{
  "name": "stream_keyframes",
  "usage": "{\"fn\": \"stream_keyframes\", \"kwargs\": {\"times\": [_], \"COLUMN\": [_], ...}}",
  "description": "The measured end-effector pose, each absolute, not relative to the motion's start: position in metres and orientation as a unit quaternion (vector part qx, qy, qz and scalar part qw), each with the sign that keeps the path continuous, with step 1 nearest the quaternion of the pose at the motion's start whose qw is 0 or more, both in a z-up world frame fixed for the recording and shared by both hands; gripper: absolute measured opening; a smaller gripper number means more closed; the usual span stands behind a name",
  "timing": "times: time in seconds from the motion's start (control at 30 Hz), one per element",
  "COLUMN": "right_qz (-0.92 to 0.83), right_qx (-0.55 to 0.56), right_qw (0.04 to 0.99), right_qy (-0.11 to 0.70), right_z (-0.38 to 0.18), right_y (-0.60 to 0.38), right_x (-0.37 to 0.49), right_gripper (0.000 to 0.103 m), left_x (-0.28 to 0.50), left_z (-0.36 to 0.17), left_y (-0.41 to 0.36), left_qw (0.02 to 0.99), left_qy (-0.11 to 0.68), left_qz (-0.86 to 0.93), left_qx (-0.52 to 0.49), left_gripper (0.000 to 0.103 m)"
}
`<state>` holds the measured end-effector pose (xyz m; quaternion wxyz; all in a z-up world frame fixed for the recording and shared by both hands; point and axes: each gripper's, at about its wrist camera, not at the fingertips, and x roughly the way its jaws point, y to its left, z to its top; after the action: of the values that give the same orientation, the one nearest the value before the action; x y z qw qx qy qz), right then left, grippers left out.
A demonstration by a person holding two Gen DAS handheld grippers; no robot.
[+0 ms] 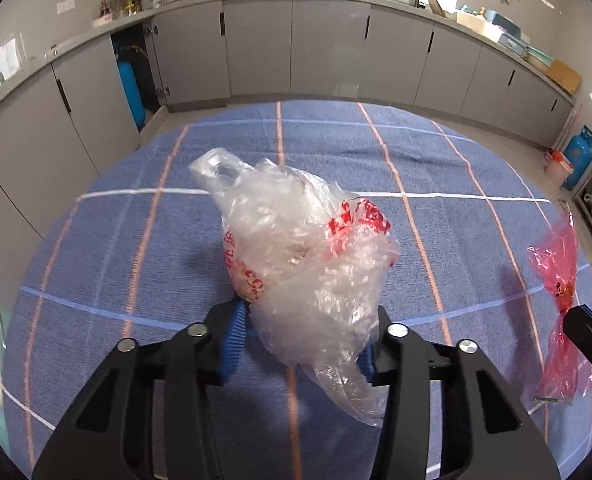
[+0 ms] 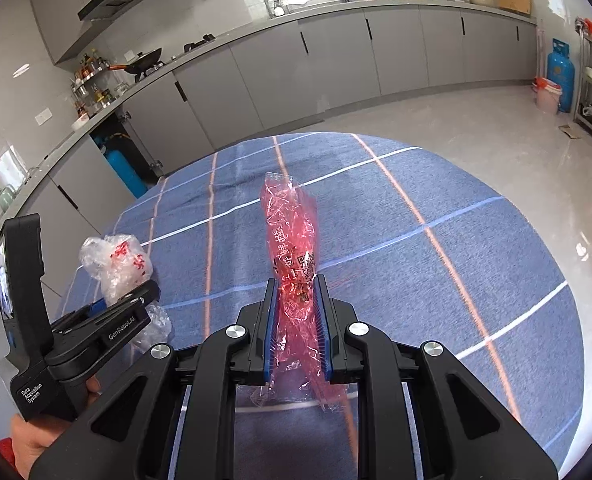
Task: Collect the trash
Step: 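Grasp the pink-red plastic bag with the right gripper while the left gripper grasps the clear printed bag, then lift both bags and carry them over the teal bin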
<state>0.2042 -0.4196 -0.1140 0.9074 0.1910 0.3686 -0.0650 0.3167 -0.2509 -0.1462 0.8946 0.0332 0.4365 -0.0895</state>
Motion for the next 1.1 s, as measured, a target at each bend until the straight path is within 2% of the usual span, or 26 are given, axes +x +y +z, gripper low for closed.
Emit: {"fn": "stream_keyframes", "kwargs": {"times": [0.13,0.53,1.1], "right_qz": [-0.06,-0.042,0.004], "right_qx": [0.192,0.186,0.174], "right_qw": [0.909,0.918,0.919], "right_qy": [0.364,0.347,0.353], "right_z": [-0.108,-0.084,-0.084], "right_y": [-0.406,-0.345,-0.257], "right_x": [0.196,0.159,0.123], "right_gripper": [0.018,0.018,0.019], "left_x": [0.303,0.242,0.172], "left_z": [-0.134,-0.105,-0.099], "left_y": [-0.238,-0.181,-0.086], "left_qw": [0.903,0.91,0.914], "left_qy": [0.418,0.395,0.393], "left_qz": [-0.095,-0.109,-0.096], "left_qx": [0.043,0.063,0.031], "left_gripper": [0.038,0.038,0.038]}}
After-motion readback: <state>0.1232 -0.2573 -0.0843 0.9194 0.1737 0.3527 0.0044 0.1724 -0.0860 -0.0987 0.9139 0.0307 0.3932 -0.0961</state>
